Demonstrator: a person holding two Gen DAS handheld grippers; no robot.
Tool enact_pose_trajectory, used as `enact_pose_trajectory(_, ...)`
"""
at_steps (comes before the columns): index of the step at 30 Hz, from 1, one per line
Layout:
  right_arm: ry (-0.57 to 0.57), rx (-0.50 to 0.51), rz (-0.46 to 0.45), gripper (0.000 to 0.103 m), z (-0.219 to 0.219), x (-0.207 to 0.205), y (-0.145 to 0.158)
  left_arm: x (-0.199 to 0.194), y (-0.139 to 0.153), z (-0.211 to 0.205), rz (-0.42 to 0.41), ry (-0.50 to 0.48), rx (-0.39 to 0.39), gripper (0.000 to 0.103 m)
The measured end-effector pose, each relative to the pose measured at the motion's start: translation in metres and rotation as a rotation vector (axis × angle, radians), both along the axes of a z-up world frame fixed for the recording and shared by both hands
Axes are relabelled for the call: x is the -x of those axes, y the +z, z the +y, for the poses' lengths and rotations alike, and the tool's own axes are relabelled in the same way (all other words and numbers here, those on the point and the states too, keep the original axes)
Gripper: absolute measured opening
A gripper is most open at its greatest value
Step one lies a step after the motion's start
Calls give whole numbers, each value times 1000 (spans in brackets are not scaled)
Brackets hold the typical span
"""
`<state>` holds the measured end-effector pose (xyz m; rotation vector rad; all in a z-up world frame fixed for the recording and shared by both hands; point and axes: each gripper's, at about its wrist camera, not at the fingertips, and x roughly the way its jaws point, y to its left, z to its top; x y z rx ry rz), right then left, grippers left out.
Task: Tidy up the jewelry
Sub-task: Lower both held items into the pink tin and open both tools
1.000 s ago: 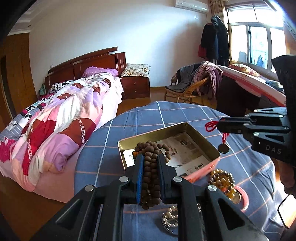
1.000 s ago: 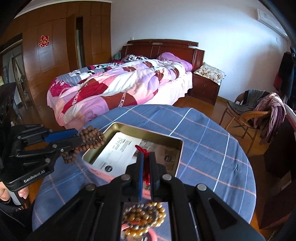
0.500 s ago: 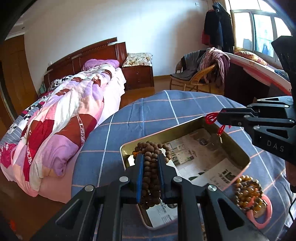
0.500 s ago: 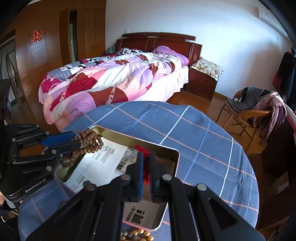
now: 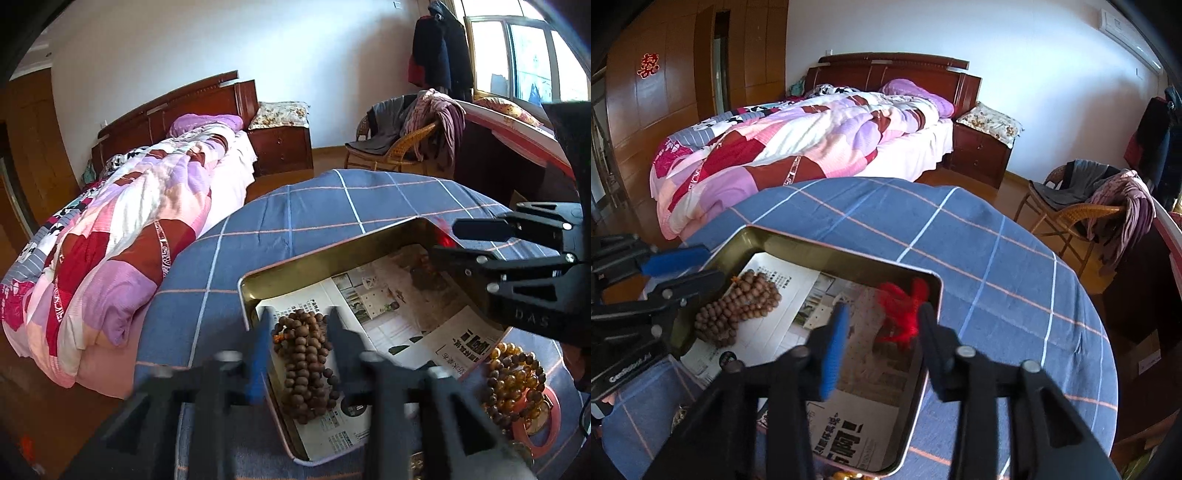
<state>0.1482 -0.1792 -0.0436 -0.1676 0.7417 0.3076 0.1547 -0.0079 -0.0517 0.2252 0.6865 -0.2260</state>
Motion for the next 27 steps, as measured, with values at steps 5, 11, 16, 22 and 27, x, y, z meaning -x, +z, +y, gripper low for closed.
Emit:
enact_pose_trajectory(5, -8, 7, -10, 43, 0, 7, 0, 9, 4, 3, -29, 14, 4, 66)
enact_pose_trajectory(11, -10, 2, -22, 45, -2, 17, -1, 21, 3, 1, -35, 9, -3, 66)
enact_pose_trajectory(16, -11, -8, -19, 47, -3, 24, -1, 30, 6, -3, -44, 1, -11, 66)
enact_pose_trajectory(22, -30, -28, -33, 49, -10, 39, 0, 44, 5, -6, -46, 9, -19, 66)
enact_pose_trajectory(27, -35, -38, -50, 53, -11, 53, 3, 56, 4, -4, -40, 15, -9, 66)
